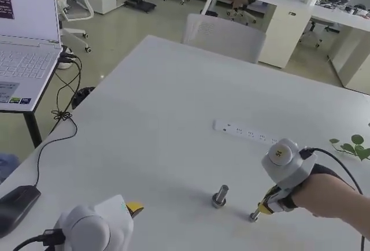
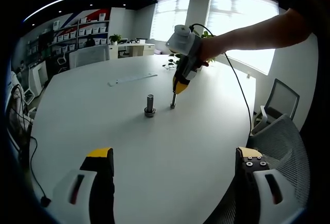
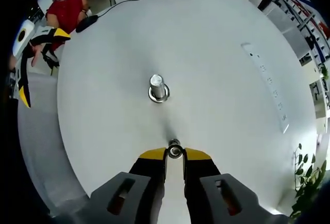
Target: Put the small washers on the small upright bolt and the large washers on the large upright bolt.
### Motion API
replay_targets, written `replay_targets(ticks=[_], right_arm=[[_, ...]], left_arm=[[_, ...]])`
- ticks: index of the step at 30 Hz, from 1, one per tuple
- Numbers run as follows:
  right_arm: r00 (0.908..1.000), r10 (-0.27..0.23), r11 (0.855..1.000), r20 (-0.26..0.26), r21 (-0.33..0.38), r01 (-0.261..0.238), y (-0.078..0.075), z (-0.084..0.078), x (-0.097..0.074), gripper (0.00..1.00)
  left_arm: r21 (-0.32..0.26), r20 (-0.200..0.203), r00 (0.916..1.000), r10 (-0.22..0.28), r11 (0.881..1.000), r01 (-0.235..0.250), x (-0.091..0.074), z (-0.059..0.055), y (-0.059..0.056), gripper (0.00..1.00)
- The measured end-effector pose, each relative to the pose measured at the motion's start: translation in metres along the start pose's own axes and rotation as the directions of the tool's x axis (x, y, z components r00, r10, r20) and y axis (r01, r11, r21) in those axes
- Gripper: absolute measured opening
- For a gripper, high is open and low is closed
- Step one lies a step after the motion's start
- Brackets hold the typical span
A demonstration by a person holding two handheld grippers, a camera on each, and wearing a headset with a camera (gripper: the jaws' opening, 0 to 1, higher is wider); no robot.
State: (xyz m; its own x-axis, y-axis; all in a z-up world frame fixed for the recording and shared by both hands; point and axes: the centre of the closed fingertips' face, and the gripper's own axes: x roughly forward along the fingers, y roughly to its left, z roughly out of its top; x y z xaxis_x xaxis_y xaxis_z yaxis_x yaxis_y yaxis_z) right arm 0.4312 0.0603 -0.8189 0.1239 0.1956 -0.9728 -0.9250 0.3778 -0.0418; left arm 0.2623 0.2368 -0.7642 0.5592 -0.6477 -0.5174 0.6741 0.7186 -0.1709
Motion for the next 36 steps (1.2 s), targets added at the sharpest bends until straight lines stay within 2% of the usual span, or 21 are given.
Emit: replay_targets(ticks=[20, 36], right_arm=[[0.9999, 0.005, 1.0, -0.01, -0.003, -0.005, 0.002, -0.003, 0.009, 0.13], [0.9998, 0.004, 1.0, -0.017, -0.016, -0.005, 0.002, -0.008, 0.022, 0.13]], left_arm=[[-0.008, -0.006, 1.0, -0.001, 1.0, 0.001, -0.001, -0.004, 0.0, 0.95], [-0.015, -0.018, 0.9998, -0.009, 1.0, 0.008, 0.004, -0.008, 0.001, 0.94]])
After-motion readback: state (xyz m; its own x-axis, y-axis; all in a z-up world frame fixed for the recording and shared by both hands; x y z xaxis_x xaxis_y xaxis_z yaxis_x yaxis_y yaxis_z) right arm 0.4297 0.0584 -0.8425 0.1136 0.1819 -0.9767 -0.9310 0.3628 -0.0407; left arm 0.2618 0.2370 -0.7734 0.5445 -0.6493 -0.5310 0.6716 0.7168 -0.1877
